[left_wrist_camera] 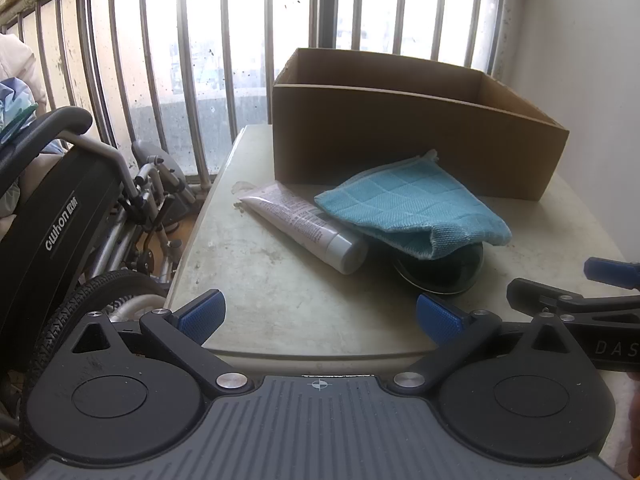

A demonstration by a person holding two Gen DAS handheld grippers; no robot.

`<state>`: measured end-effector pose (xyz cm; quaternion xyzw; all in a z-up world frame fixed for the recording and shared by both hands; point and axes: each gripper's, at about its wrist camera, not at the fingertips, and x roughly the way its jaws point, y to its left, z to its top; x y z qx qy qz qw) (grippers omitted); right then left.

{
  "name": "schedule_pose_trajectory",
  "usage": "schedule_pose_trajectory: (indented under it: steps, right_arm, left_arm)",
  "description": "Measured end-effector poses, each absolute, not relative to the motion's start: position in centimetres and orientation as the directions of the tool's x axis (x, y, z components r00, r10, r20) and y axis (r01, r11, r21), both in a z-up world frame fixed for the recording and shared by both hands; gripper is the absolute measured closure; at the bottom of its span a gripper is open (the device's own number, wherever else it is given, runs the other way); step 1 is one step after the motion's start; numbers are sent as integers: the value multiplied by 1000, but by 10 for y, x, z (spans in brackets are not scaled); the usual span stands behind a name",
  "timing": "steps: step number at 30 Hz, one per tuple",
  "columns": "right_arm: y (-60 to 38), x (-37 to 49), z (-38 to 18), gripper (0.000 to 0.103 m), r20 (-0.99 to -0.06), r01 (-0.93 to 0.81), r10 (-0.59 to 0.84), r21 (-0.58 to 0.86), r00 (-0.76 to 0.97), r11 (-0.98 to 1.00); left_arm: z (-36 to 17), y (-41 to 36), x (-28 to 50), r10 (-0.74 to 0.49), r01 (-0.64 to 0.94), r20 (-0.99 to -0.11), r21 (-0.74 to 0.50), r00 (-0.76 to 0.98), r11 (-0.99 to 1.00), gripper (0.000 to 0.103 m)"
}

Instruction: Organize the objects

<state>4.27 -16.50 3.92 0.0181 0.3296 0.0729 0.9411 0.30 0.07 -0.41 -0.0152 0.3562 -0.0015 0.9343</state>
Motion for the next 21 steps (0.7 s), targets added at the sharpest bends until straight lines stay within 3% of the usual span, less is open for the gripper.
schedule_pose_trajectory:
  steps: [21]
  right_arm:
    - [-167, 62, 45, 0, -611, -128, 163, 100, 774, 987]
  left_arm:
    - [6, 1, 19, -13, -4, -656, -25, 755, 1000, 1]
